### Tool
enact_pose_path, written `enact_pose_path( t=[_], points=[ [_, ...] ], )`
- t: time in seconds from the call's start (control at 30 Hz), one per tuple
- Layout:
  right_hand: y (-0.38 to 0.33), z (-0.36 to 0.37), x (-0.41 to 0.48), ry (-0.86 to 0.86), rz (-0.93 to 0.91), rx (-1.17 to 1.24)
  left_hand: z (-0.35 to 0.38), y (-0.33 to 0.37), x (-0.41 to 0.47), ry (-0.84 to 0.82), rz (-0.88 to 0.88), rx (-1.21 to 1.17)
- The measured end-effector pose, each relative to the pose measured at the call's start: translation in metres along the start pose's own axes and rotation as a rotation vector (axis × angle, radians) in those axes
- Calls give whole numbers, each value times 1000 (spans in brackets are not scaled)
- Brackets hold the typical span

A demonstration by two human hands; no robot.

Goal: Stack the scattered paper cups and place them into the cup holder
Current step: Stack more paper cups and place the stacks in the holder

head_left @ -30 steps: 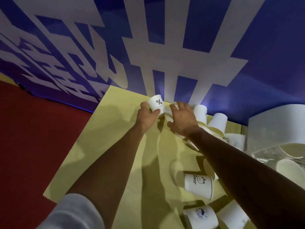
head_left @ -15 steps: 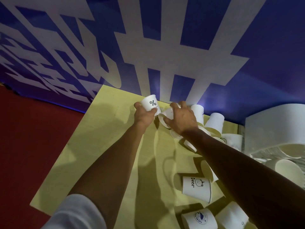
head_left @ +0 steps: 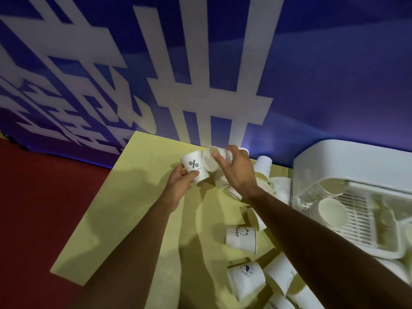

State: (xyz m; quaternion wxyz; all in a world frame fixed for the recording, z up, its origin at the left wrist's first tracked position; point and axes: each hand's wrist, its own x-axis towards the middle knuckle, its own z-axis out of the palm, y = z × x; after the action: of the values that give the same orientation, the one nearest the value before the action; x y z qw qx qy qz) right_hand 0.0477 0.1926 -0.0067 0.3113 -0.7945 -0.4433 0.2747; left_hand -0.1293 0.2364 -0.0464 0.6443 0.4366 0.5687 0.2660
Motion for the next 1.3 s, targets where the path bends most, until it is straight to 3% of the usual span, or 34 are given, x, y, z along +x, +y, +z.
enact_pose_path(
  t=[0.33,0.63,0.93,1.07,1.3],
  points=[
    [17,-96,-57,-93,-60,151,65,32,-80,-185,57,-36],
    [88,-166,-120,-119,-162,249,146,30,-128,-246,18,67],
    [167,-206,-166,98,60,184,209,5,-156,-345,21,229],
    [183,-212,-169,243,73,240,214,-1,-160,-332,14,300],
    [188,-200,-154,305,82,273,211,-9,-162,-305,-11,340]
  ],
)
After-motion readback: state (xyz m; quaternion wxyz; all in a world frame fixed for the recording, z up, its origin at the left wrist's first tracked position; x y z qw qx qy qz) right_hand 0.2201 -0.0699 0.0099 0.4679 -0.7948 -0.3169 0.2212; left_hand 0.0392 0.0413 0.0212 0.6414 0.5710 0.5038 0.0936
